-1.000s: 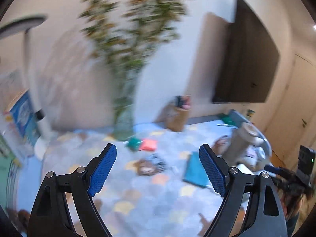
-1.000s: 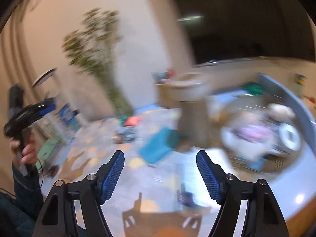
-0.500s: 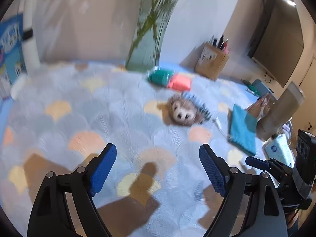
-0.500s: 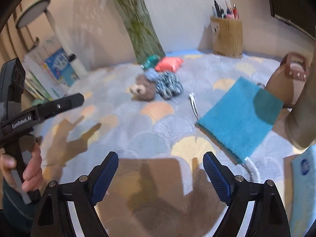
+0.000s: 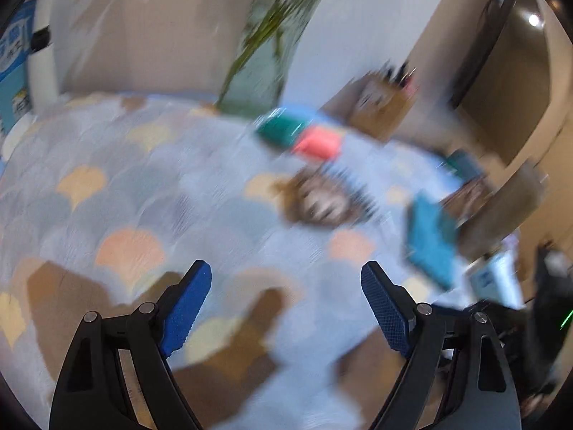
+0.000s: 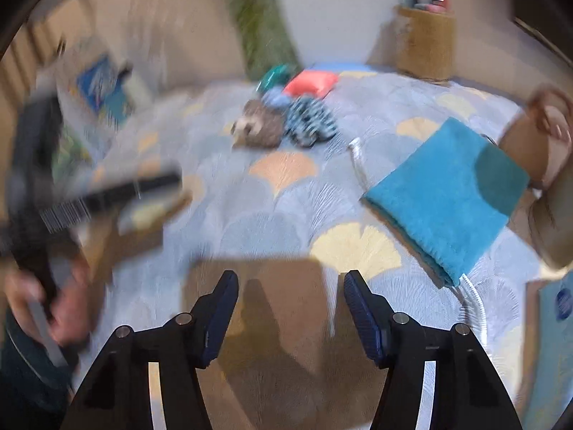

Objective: Organize soft objects
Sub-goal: 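Return both grippers to the bed, then grasp the brown plush bear with the left gripper while the right grasps the pink packet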

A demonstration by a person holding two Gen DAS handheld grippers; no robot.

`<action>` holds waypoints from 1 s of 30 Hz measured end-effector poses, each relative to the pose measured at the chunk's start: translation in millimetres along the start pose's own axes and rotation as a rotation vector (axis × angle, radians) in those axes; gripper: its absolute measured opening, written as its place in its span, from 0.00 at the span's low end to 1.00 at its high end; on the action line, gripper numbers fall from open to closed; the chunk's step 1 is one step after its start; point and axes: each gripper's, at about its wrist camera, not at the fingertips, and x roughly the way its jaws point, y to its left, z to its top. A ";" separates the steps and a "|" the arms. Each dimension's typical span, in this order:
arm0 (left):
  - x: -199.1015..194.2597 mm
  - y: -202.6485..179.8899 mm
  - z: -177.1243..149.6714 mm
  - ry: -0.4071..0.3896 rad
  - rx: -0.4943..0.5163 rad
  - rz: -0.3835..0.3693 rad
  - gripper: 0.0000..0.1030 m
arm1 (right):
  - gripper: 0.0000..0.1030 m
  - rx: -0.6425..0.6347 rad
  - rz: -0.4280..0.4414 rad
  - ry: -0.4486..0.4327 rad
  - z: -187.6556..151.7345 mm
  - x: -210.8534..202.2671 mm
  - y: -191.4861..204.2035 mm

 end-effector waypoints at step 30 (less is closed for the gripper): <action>64.0 37.1 30.0 0.012 -0.125 -0.139 0.44 | 0.62 0.150 0.122 -0.077 116.8 67.4 -37.5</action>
